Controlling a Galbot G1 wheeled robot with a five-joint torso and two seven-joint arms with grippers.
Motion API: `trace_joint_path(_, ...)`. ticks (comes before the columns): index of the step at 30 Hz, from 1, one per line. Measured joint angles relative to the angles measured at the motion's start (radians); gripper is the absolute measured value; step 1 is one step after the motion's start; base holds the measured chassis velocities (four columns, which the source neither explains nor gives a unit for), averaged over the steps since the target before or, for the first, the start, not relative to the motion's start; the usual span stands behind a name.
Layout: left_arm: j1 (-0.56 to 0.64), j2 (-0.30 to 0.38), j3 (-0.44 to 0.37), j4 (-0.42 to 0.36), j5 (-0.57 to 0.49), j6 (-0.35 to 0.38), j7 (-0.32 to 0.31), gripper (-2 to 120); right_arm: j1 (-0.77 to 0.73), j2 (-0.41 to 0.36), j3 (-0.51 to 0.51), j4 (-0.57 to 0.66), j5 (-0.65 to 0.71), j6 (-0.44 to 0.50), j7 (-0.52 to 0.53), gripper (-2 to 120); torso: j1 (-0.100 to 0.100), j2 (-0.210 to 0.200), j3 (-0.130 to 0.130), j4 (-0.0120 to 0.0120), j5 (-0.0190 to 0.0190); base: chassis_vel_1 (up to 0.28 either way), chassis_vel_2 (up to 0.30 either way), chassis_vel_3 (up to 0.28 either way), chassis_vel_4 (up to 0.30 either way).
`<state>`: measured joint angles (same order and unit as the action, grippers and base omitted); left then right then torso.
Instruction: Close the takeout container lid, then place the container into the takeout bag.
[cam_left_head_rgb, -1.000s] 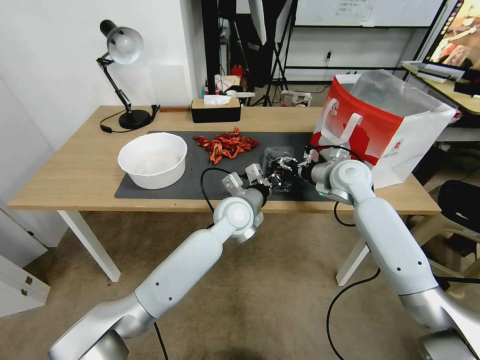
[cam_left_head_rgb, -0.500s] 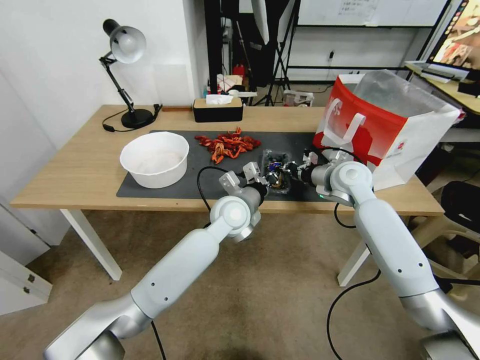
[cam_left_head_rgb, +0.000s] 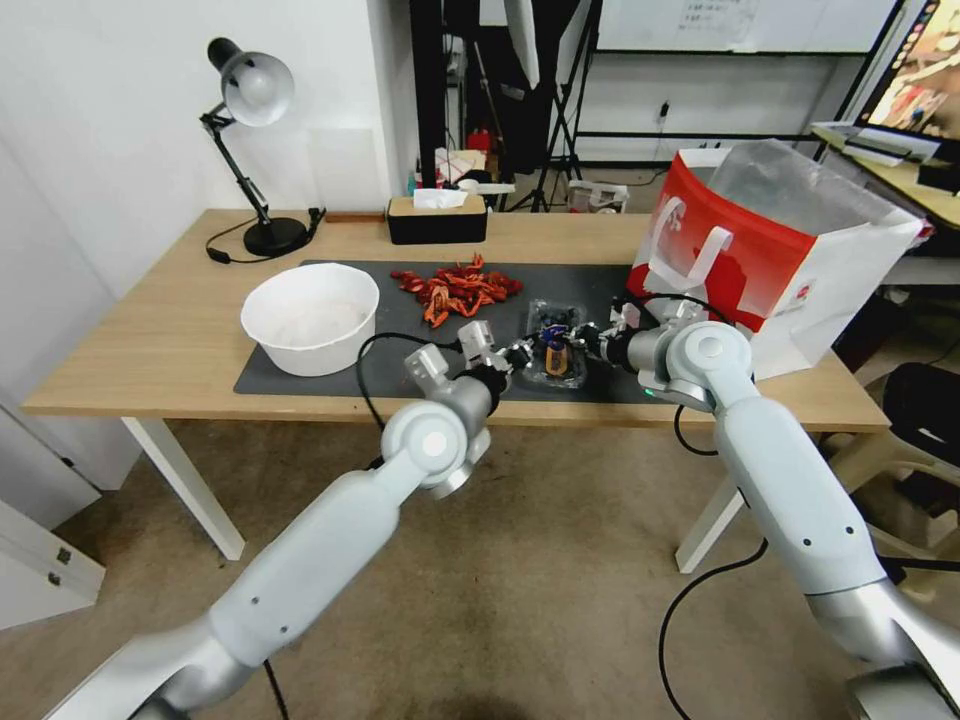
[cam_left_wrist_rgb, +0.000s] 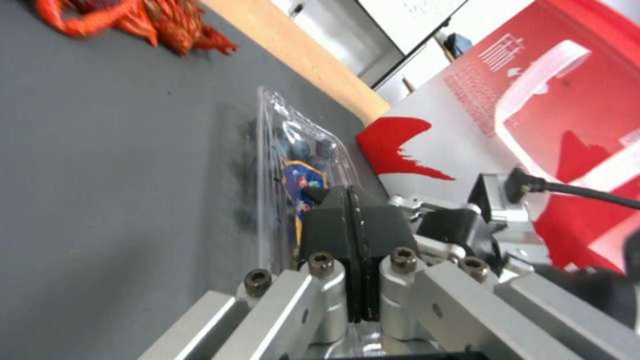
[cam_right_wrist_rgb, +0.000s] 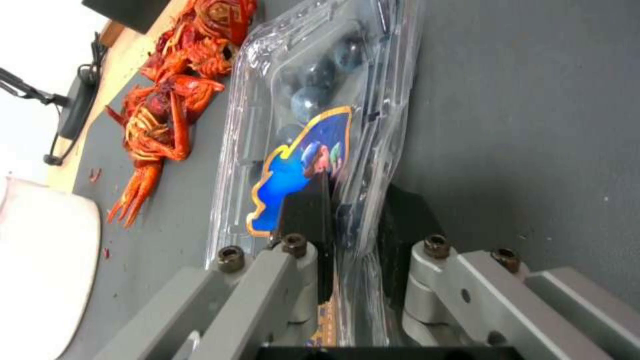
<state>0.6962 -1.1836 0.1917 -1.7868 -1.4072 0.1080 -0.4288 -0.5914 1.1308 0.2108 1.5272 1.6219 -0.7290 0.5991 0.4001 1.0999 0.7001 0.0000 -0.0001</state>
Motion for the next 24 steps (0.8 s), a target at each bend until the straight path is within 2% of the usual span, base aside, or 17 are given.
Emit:
trace_joint_path(7,0.087,0.064,-0.031,-0.081,0.093,0.001,0.046,1,0.0,0.0,0.005,0.006,0.008,0.003,0.002,11,0.0,0.0,0.0,-0.0003,0.0,0.0,0.0,0.0,0.0)
trace_joint_path(9,0.109,0.081,-0.037,-0.096,0.12,-0.003,0.059,5,0.0,0.0,0.005,0.008,0.01,0.004,0.001,11,0.0,0.0,0.0,-0.0002,0.0,0.0,0.0,0.0,0.0)
trace_joint_path(12,0.185,0.133,-0.065,-0.137,0.237,-0.033,0.095,21,0.001,-0.004,0.006,0.015,0.016,0.009,-0.003,11,0.0,0.0,0.0,0.0,-0.0001,0.0,0.0,0.0,0.0)
trace_joint_path(13,0.185,0.133,-0.065,-0.137,0.237,-0.033,0.095,21,0.001,-0.004,0.006,0.015,0.016,0.009,-0.003,11,0.0,0.0,0.0,0.0,-0.0001,0.0,0.0,0.0,0.0)
trace_joint_path(18,0.282,0.179,-0.117,-0.179,0.399,-0.074,0.124,41,0.002,-0.008,0.009,0.022,0.028,0.014,-0.012,11,0.0,0.0,0.0,-0.0002,0.0,0.0,0.0,0.0,0.0)
trace_joint_path(19,0.282,0.179,-0.117,-0.179,0.399,-0.074,0.124,41,0.002,-0.008,0.009,0.022,0.028,0.014,-0.012,11,0.0,0.0,0.0,-0.0002,0.0,0.0,0.0,0.0,0.0)
trace_joint_path(20,0.316,0.194,-0.137,-0.191,0.435,-0.081,0.129,50,0.002,-0.008,0.011,0.026,0.032,0.015,-0.017,11,0.0,0.0,0.0,0.0,0.0,0.0,0.0,0.0,0.0)
trace_joint_path(22,0.345,0.205,-0.154,-0.2,0.463,-0.088,0.134,53,0.002,-0.008,0.014,0.03,0.036,0.018,-0.021,11,0.0,0.0,0.0,-0.0001,0.0,0.0,0.0,0.0,0.0)
trace_joint_path(24,0.418,0.224,-0.188,-0.218,0.517,-0.105,0.145,65,0.002,-0.009,0.019,0.04,0.045,0.023,-0.026,11,0.0,0.0,0.0,0.0,0.0,0.0,0.0,0.0,0.0)
